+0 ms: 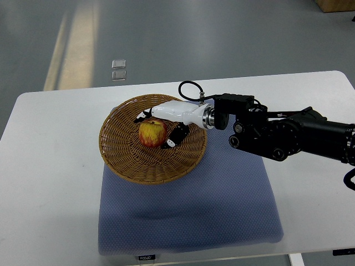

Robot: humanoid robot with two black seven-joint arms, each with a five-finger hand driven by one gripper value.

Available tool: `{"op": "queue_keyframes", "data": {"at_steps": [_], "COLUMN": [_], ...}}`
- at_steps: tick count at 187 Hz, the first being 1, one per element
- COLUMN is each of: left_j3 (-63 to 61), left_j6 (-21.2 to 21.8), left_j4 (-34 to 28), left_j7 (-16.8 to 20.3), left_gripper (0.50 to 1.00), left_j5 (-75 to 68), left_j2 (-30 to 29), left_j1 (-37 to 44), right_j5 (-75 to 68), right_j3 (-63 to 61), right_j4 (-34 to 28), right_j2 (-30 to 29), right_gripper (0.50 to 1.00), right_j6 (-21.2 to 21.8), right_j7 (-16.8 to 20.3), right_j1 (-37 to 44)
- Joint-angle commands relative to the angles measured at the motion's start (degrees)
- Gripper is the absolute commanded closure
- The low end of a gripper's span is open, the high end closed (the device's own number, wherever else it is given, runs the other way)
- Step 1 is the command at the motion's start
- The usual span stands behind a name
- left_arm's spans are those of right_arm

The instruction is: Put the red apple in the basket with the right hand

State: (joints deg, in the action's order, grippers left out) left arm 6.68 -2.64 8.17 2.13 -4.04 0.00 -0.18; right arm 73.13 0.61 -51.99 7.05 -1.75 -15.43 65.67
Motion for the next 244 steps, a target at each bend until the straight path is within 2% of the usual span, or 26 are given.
{"op": "queue_keyframes", "data": {"at_steps": [1,30,79,131,172,182,183,186,217,227,228,244], "left_j3": [0.0,0.0,0.0,0.0,0.0,0.0,0.0,0.0,0.0,0.0,0.0,0.0], "left_j6": [0.0,0.0,0.0,0.0,0.0,0.0,0.0,0.0,0.0,0.0,0.0,0.0], "left_j4": [0.0,0.0,0.0,0.0,0.0,0.0,0.0,0.0,0.0,0.0,0.0,0.0], "left_j7": [-0.02,0.07,-0.02,-0.02,-0.02,-0.02,-0.02,-0.02,0.07,0.07,-0.02,-0.02], "left_gripper": [0.5,0.5,0.5,0.5,0.5,0.5,0.5,0.5,0.5,0.5,0.5,0.5], "left_j5": [0.0,0.0,0.0,0.0,0.0,0.0,0.0,0.0,0.0,0.0,0.0,0.0], "left_j2": [0.0,0.0,0.0,0.0,0.0,0.0,0.0,0.0,0.0,0.0,0.0,0.0], "left_j1": [0.0,0.0,0.0,0.0,0.0,0.0,0.0,0.0,0.0,0.0,0.0,0.0], "right_j5": [0.0,0.0,0.0,-1.14,-17.39,-17.4,-22.8,-24.69,-36.55,-36.56,-40.65,-47.29], "right_j3": [0.01,-1.4,-5.44,-8.69,-14.05,-14.06,-14.75,-14.85,-16.6,-16.6,-18.17,-20.91], "right_j4": [0.05,0.05,0.05,2.33,4.97,4.97,5.49,5.76,8.48,8.48,9.62,11.3], "right_j2": [0.16,0.34,1.48,5.96,6.58,6.58,6.66,6.67,5.88,5.87,5.61,5.52], "right_gripper": [0.64,0.638,0.591,0.581,0.581,0.581,0.581,0.581,0.581,0.581,0.581,0.581], "right_j6": [-0.01,0.17,0.52,0.69,2.01,2.01,2.01,2.01,1.57,1.57,1.57,1.66], "right_j7": [-0.03,-0.03,-0.03,-0.47,-0.39,-0.39,-0.3,-0.12,-0.03,-0.03,-0.03,-0.03], "right_j1": [0.07,0.25,0.6,1.3,0.86,0.86,0.86,0.77,-1.69,-1.69,-2.73,-3.97]}}
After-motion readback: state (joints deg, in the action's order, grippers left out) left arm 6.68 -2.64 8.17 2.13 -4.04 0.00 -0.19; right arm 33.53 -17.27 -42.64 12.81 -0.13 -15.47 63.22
